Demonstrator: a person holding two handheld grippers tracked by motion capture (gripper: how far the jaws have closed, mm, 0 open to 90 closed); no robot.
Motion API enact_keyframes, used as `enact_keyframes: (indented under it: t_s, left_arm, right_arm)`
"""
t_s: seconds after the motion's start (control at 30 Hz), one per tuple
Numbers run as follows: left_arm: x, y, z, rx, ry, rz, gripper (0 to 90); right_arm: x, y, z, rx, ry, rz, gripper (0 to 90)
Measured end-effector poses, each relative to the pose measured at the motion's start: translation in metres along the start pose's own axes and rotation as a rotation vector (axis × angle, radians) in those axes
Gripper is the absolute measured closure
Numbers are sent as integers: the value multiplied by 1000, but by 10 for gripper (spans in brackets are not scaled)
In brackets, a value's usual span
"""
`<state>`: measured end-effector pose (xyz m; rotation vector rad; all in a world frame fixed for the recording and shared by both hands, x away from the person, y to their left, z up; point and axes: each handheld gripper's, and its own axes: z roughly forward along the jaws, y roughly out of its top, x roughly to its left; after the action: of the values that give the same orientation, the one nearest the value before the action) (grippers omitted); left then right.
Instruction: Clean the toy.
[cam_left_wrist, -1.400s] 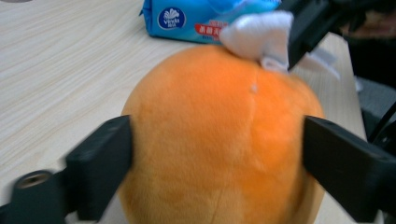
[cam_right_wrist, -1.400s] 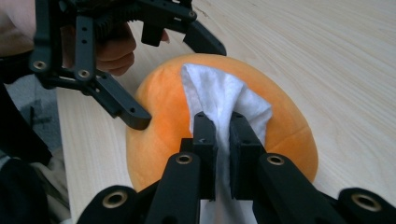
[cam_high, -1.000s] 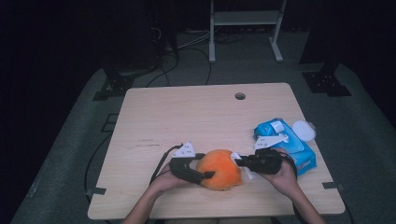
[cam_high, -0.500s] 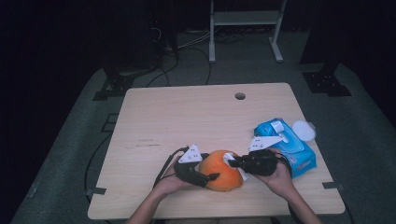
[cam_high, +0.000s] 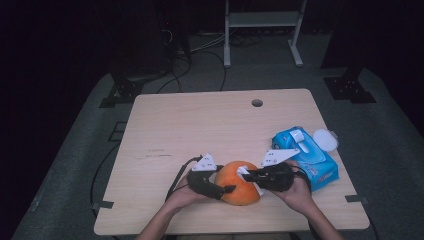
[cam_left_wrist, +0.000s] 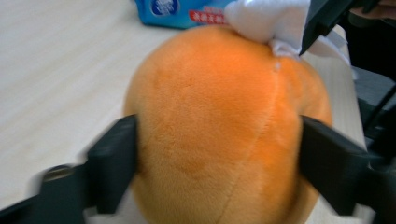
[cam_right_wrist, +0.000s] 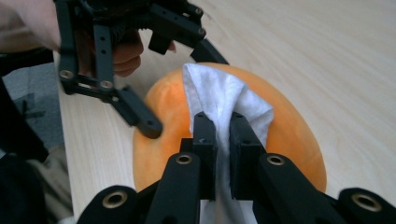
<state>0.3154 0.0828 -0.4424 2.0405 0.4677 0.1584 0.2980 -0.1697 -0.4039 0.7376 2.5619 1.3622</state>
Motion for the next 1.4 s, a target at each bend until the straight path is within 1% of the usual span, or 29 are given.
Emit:
enact_keyframes:
  t_s: [0.03, 0.07, 0.13, 0.2, 0.23, 0.27, 0.33, 0.37, 0.4, 0.43, 0.47, 0.57, 0.63, 0.7, 0.77, 0.8, 0.83, 0.9, 1.0, 1.03, 1.1, 1.13, 1.17, 1.23, 1.27, 1.3, 1.33, 1.37, 1.4]
  left_arm:
    - [-3, 4, -2, -15, 24, 31, 290]
    - [-5, 6, -2, -29, 45, 49, 304]
    - [-10, 13, -5, -48, 112, 113, 311]
    - [-9, 14, -7, -33, 134, 143, 311]
    - [-7, 12, -7, -20, 134, 143, 311]
    - [-3, 8, -7, 1, 131, 132, 311]
    - [7, 0, -9, 22, 98, 73, 302]
    - [12, -3, -10, 25, 85, 57, 293]
    - [15, -6, -11, 25, 75, 39, 287]
    - [18, -8, -12, 30, 63, 20, 280]
    - [19, -9, -12, 31, 58, 14, 276]
    - [21, -10, -12, 36, 55, 9, 277]
    - [23, -12, -12, 31, 48, 10, 277]
    - [24, -13, -12, 26, 45, -3, 276]
    - [21, -10, -12, 28, 58, 17, 274]
    - [17, -8, -11, 24, 70, 36, 273]
    - [12, -4, -10, 26, 93, 68, 273]
    - [5, -1, -9, 22, 113, 116, 273]
    - [-9, 7, -4, 22, 138, 191, 272]
    - [-11, 8, -3, 31, 144, 204, 268]
    - [-9, 7, -4, 28, 131, 186, 242]
    - [-6, 5, -5, 16, 115, 155, 215]
    - [0, 3, -7, -16, 101, 104, 180]
    - [8, 2, -9, -49, 98, 8, 119]
    - [11, 1, -9, -49, 85, -29, 101]
    - [13, 0, -8, -47, 69, -52, 105]
    - [13, -2, -5, -47, 48, -57, 140]
    - [12, -3, -4, -44, 51, -48, 182]
    - [8, -2, -2, -39, 66, -28, 199]
  right_arm:
    - [1, 3, -1, -15, 1, -6, 824]
    - [4, 6, -2, -34, 4, -7, 824]
    - [7, 10, -5, -60, 11, -12, 824]
    - [9, 11, -5, -59, -16, -26, 824]
    - [8, 10, -4, -55, -25, -22, 824]
    - [5, 8, -3, -44, -30, -10, 824]
    - [-6, -3, 1, -4, -73, 2, 825]
    - [-14, -9, 3, -1, -68, 36, 825]
    - [-21, -14, 3, -9, -44, 86, 825]
    - [-25, -17, 3, -21, -28, 117, 825]
    - [-28, -19, 4, -27, -26, 137, 824]
    - [-29, -18, 5, -22, -38, 128, 824]
    - [-29, -19, 7, -21, -36, 133, 824]
    - [-32, -21, 8, -21, -41, 142, 824]
    - [-35, -22, 8, -27, -42, 164, 824]
    - [-35, -22, 7, -28, -44, 172, 824]
    - [-33, -21, 6, -30, -55, 169, 824]
    - [-26, -15, 3, -52, -60, 144, 824]
    - [-16, -5, 0, -100, -18, 117, 823]
    - [-13, -2, 1, -103, -10, 104, 823]
    - [-9, -1, 3, -80, -30, 66, 824]
    - [-10, -2, 4, -77, -27, 67, 824]
    - [-11, -4, 4, -74, -21, 78, 823]
    - [-15, -8, 4, -63, -29, 84, 823]
    - [-17, -9, 4, -66, -30, 92, 823]
    - [-18, -9, 3, -67, -24, 103, 823]
    - [-18, -8, 2, -66, -29, 99, 823]
    - [-16, -7, 3, -64, -39, 85, 823]
    - [-14, -5, 3, -61, -43, 79, 822]
